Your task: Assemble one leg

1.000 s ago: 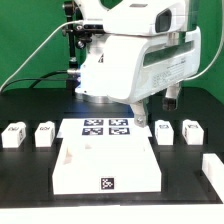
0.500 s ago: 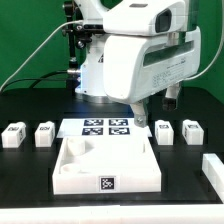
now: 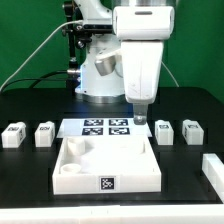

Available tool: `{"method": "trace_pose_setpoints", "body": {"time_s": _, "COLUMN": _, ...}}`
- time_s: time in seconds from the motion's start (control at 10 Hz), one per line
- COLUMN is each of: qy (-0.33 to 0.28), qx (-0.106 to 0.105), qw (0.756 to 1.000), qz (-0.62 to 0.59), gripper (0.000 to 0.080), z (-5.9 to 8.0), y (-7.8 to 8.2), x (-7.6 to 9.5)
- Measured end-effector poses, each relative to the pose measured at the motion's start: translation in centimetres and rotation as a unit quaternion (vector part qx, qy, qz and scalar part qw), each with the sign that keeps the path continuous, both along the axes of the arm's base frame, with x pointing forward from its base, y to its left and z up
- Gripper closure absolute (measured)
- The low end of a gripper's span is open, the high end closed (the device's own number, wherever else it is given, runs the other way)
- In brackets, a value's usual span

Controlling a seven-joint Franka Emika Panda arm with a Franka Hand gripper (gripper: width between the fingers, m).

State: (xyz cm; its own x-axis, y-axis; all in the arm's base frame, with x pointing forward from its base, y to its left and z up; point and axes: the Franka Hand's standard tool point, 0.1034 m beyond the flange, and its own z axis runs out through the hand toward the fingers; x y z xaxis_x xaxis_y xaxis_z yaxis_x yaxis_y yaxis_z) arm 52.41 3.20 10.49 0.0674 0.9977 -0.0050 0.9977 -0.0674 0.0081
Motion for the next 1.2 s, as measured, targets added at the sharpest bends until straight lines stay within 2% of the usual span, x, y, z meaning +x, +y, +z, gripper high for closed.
{"method": "trace_pose_setpoints", "body": {"time_s": 0.2, "qy": 0.000, "qx": -0.005, "qw": 0.997, "qz": 0.076, "gripper": 0.0150, "z": -0.1, "y": -0.2, "x": 0.0}}
{"method": "trace_pose_setpoints", "body": {"time_s": 0.5, "qy": 0.001, "qx": -0.005, "qw": 0.998, "qz": 0.065, "gripper": 0.0150, "z": -0.3, "y": -0.6, "x": -0.4}}
{"method": "trace_pose_setpoints", "body": {"time_s": 0.7, "qy": 0.011, "qx": -0.003, "qw": 0.999, "qz": 0.053, "gripper": 0.0150, "z": -2.4, "y": -2.5, "x": -5.5}}
{"method": "trace_pose_setpoints", "body": {"time_s": 0.9, "qy": 0.021, "qx": 0.002, "qw": 0.999, "qz": 0.048, "gripper": 0.0150, "z": -4.5, "y": -3.9, "x": -8.4}}
{"method": "trace_pose_setpoints", "body": {"time_s": 1.0, "qy": 0.032, "qx": 0.005, "qw": 0.999, "qz": 0.041, "gripper": 0.0150, "z": -5.6, "y": -4.4, "x": -8.9}}
{"method": "trace_pose_setpoints", "body": {"time_s": 1.2, "qy": 0.037, "qx": 0.008, "qw": 0.999, "qz": 0.030, "gripper": 0.0150, "z": -6.9, "y": -4.2, "x": -8.9}}
